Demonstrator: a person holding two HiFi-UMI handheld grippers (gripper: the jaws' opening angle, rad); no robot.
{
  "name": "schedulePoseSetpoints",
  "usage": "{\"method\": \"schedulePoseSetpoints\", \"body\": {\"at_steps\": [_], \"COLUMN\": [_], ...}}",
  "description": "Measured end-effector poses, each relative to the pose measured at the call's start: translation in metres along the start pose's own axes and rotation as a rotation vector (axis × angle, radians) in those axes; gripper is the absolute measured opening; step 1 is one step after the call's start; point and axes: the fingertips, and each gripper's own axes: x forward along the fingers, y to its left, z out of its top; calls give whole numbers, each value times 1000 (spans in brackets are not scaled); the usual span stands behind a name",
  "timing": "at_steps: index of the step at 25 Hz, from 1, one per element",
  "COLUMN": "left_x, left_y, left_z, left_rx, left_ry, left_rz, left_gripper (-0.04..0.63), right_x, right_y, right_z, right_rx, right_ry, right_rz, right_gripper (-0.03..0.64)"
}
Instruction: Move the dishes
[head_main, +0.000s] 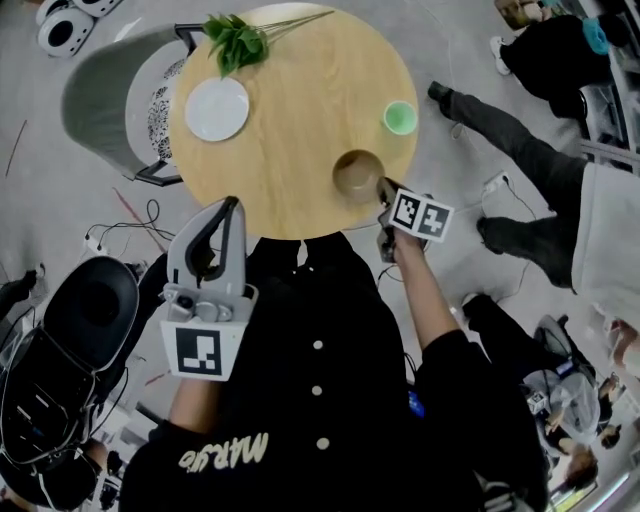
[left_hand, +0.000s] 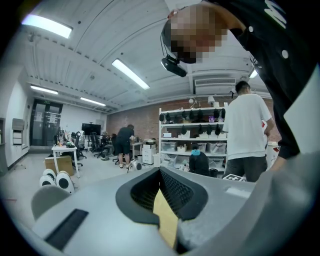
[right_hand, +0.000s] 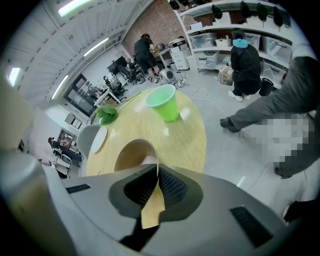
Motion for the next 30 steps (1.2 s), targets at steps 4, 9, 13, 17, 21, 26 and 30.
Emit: {"method": "schedulePoseSetpoints", "body": {"at_steps": [4,9,13,17,21,26,30], "left_x": [-8,-5,-7,-18,-30,-29,-26], "left_y": [-11,2,21,31,46,78,116], "left_z": [-1,-2,-1,2,-6,-58,-98], "left_rx": [-6,-39,-50,-52,-58,-197,-249], "left_ry": [-8,-25,-28,-26,0,176,223], "left_rz": [8,20,39,69,103,112,172], "left_gripper": [3,3,3,3,3,150,158], "right_x": [-16,-42,-59,-84,-97,-75,-47], "right_y": [-4,13,48,93,142,200,236], "right_z": [4,46,78,107,121,120,122], "right_rx": [-41,-151,-205,-298,-420,-509,-533], "right_ry": [-41,-170,-278,-424,-485,-406,-366], "right_rz": [-13,-45,24,111,207,319,358], "right_gripper": [30,32,31,23,45,184,196]}}
